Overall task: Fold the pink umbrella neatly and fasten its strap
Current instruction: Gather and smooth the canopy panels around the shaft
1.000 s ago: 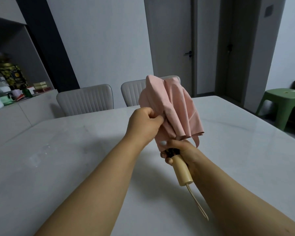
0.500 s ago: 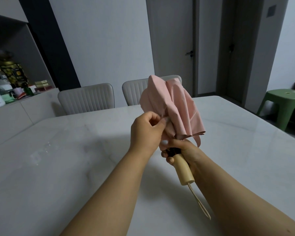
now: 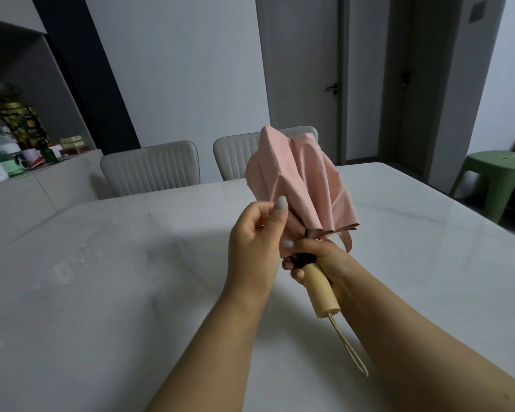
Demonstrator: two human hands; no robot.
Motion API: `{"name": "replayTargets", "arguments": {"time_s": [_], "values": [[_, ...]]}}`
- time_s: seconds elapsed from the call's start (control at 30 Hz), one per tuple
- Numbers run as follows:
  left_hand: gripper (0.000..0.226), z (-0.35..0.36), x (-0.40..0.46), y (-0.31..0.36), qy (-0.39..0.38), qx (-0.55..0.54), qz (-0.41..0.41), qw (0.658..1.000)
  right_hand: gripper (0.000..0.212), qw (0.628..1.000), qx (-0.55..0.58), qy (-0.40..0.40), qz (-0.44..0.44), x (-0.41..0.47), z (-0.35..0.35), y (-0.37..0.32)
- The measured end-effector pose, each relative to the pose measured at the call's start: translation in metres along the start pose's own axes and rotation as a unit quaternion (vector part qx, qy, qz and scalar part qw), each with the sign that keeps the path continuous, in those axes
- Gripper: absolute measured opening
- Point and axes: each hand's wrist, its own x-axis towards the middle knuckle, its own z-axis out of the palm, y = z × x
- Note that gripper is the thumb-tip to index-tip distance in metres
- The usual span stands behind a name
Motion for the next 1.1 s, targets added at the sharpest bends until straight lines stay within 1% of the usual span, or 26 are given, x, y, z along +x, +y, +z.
{"name": "replayTargets", "arguments": {"time_s": [0.07, 0.13, 0.2, 0.27, 0.3, 0.33, 0.37, 0.4, 0.43, 0.47, 0.5, 0.53, 0.57, 0.6, 0.63, 0.67, 0.7, 0.73, 0.8, 0.9, 0.93, 0.97, 1.0, 1.03, 1.07, 1.1], "values": [[0.054, 0.002, -0.001, 0.005, -0.009, 0.1, 0.043, 0.994, 0.012, 1.0, -0.004, -0.007, -0.008, 0.0, 0.0, 0.001], [0.069, 0.001, 0.002, 0.007, -0.017, 0.159, 0.042, 0.986, 0.009, 1.0, -0.008, -0.006, -0.009, 0.0, -0.001, 0.001], [0.075, -0.002, 0.005, 0.004, -0.017, 0.161, 0.015, 0.987, 0.007, 1.0, -0.01, -0.007, -0.01, 0.0, -0.001, 0.0], [0.069, -0.005, 0.008, 0.0, -0.006, 0.139, -0.007, 0.99, 0.007, 1.0, -0.007, -0.001, -0.011, 0.001, -0.001, 0.001], [0.068, -0.008, 0.011, -0.002, -0.006, 0.091, -0.021, 0.996, 0.007, 1.0, -0.003, 0.001, -0.007, 0.0, -0.001, 0.0], [0.069, -0.01, 0.014, -0.001, -0.012, -0.009, -0.059, 0.998, 0.007, 1.0, -0.001, 0.002, -0.003, 0.001, -0.001, 0.001], [0.069, -0.012, 0.015, 0.001, -0.018, -0.143, -0.114, 0.983, 0.006, 1.0, 0.0, 0.004, 0.0, 0.002, -0.002, 0.001], [0.066, -0.014, 0.016, 0.004, -0.016, -0.253, -0.153, 0.955, 0.005, 1.0, 0.0, 0.005, 0.002, 0.003, -0.002, 0.002], [0.061, -0.016, 0.017, 0.005, -0.008, -0.297, -0.159, 0.941, 0.005, 1.0, 0.001, 0.006, 0.004, 0.003, -0.003, 0.002], [0.052, -0.016, 0.016, 0.006, 0.002, -0.274, -0.144, 0.951, 0.004, 1.0, 0.0, 0.007, 0.001, 0.003, -0.003, 0.002], [0.044, -0.014, 0.014, 0.008, 0.009, -0.205, -0.113, 0.972, 0.005, 1.0, -0.003, 0.008, -0.004, 0.004, -0.004, 0.002], [0.041, -0.011, 0.011, 0.009, 0.01, -0.117, -0.069, 0.991, 0.005, 1.0, -0.004, 0.009, -0.01, 0.005, -0.005, 0.002], [0.043, -0.007, 0.008, 0.01, -0.001, -0.023, -0.022, 0.999, 0.005, 1.0, -0.005, 0.009, -0.016, 0.006, -0.006, 0.003], [0.048, -0.001, 0.004, 0.011, -0.016, 0.061, 0.021, 0.998, 0.006, 1.0, -0.006, 0.009, -0.027, 0.007, -0.006, 0.004], [0.05, 0.004, 0.001, 0.009, -0.021, 0.145, 0.055, 0.988, 0.006, 0.999, -0.005, 0.006, -0.04, 0.007, -0.004, 0.006], [0.049, 0.009, -0.001, 0.006, -0.015, 0.227, 0.081, 0.97, 0.012, 0.999, -0.001, -0.003, -0.051, 0.007, -0.002, 0.007], [0.045, 0.012, -0.001, 0.004, -0.004, 0.286, 0.104, 0.953, 0.017, 0.998, 0.001, -0.01, -0.054, 0.007, 0.0, 0.007], [0.037, 0.014, 0.0, 0.004, 0.003, 0.323, 0.119, 0.939, 0.015, 0.998, -0.002, -0.01, -0.056, 0.006, 0.0, 0.007], [0.024, 0.013, 0.005, 0.003, 0.008, 0.346, 0.144, 0.927, 0.006, 0.998, -0.03, -0.001, -0.052, 0.007, -0.003, 0.007], [0.032, 0.006, 0.011, 0.01, -0.018, 0.352, 0.159, 0.922, 0.006, 0.998, -0.052, -0.001, -0.037, 0.005, -0.005, 0.003], [0.037, 0.003, 0.011, 0.016, -0.035, 0.336, 0.148, 0.929, 0.006, 0.998, -0.052, 0.002, -0.035, 0.005, -0.005, 0.003], [0.042, 0.0, 0.011, 0.024, -0.054, 0.284, 0.119, 0.95, 0.007, 0.998, -0.052, 0.005, -0.029, 0.005, -0.006, 0.003], [0.047, -0.003, 0.01, 0.031, -0.069, 0.202, 0.083, 0.973, 0.008, 0.998, -0.052, 0.01, -0.025, 0.005, -0.005, 0.003], [0.051, -0.006, 0.011, 0.035, -0.068, 0.136, 0.057, 0.987, 0.008, 0.998, -0.051, 0.015, -0.02, 0.006, -0.005, 0.003], [0.053, -0.009, 0.011, 0.036, -0.062, 0.117, 0.05, 0.99, 0.007, 0.999, -0.049, 0.018, -0.017, 0.006, -0.005, 0.003], [0.05, -0.011, 0.01, 0.033, -0.053, 0.133, 0.061, 0.988, 0.007, 0.999, -0.046, 0.018, -0.017, 0.006, -0.005, 0.003]]}}
